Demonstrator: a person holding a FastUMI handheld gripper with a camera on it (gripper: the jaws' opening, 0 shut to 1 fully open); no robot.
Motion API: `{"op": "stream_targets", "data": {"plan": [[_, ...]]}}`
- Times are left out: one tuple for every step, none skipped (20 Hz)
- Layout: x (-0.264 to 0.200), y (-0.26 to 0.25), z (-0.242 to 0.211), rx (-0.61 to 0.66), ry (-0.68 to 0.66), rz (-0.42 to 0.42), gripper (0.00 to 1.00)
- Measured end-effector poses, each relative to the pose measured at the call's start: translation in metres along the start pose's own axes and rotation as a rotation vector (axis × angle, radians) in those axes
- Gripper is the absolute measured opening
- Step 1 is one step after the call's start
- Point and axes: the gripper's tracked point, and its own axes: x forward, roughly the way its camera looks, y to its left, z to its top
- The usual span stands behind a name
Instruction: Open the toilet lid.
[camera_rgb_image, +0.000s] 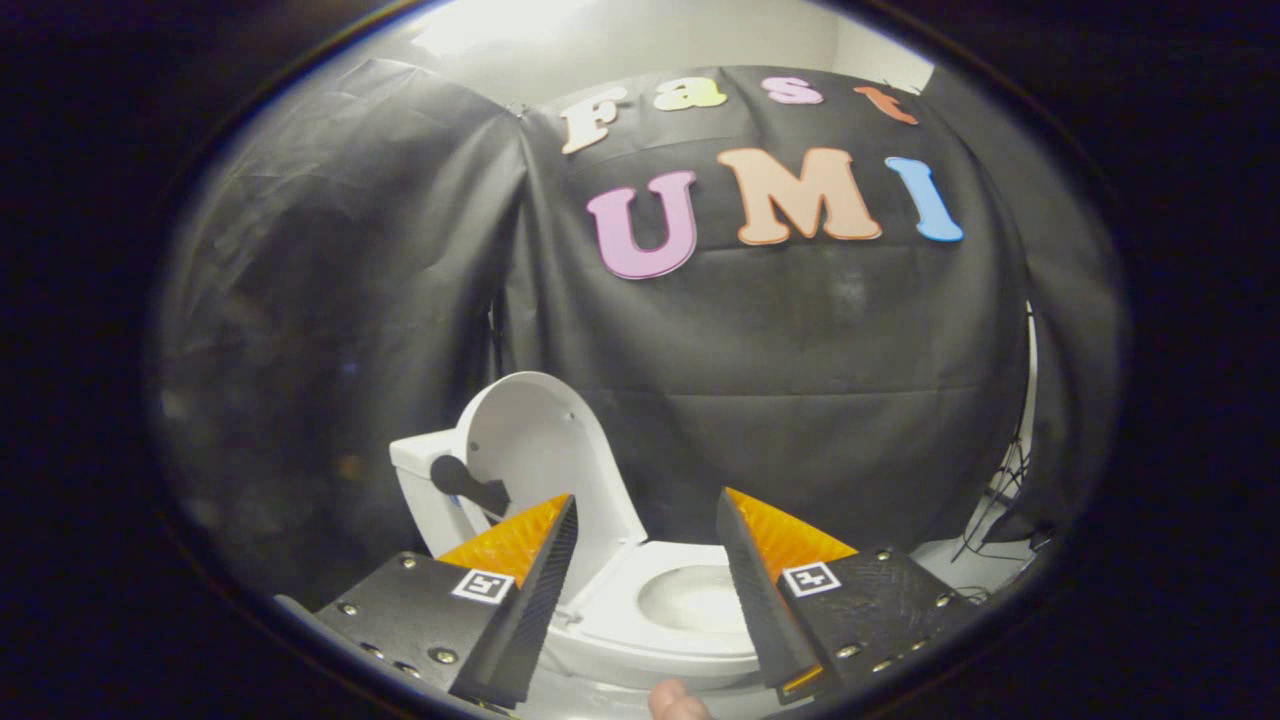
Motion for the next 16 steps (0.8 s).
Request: {"op": "stream_targets", "data": {"plan": [[-0.001,-0.007,0.003,0.014,-0.003,-0.002,0.83],[-0.002,-0.011,0.003,0.023,-0.002,0.002,0.84],[-0.003,-0.015,0.004,0.025,-0.004,0.001,0.84],[-0.005,-0.022,0.006,0.024,-0.009,-0.005,0.86],[-0.005,-0.028,0.008,0.024,-0.014,-0.009,0.86],[-0.005,-0.032,0.005,0.027,-0.017,-0.016,0.86],[-0.005,-0.036,0.004,0.041,-0.014,-0.017,0.86],[-0.005,-0.036,0.001,0.062,-0.005,-0.013,0.86],[-0.006,-0.035,-0.001,0.077,0.004,-0.002,0.86],[-0.008,-0.034,0.0,0.08,0.005,0.005,0.86],[-0.009,-0.035,0.002,0.075,0.002,0.009,0.86],[-0.011,-0.038,0.003,0.071,-0.001,0.009,0.86],[-0.012,-0.039,0.006,0.079,-0.003,0.015,0.86],[-0.013,-0.039,0.007,0.096,-0.007,0.022,0.86],[-0.014,-0.039,0.009,0.114,-0.009,0.029,0.86],[-0.015,-0.038,0.009,0.123,-0.009,0.037,0.86]]}}
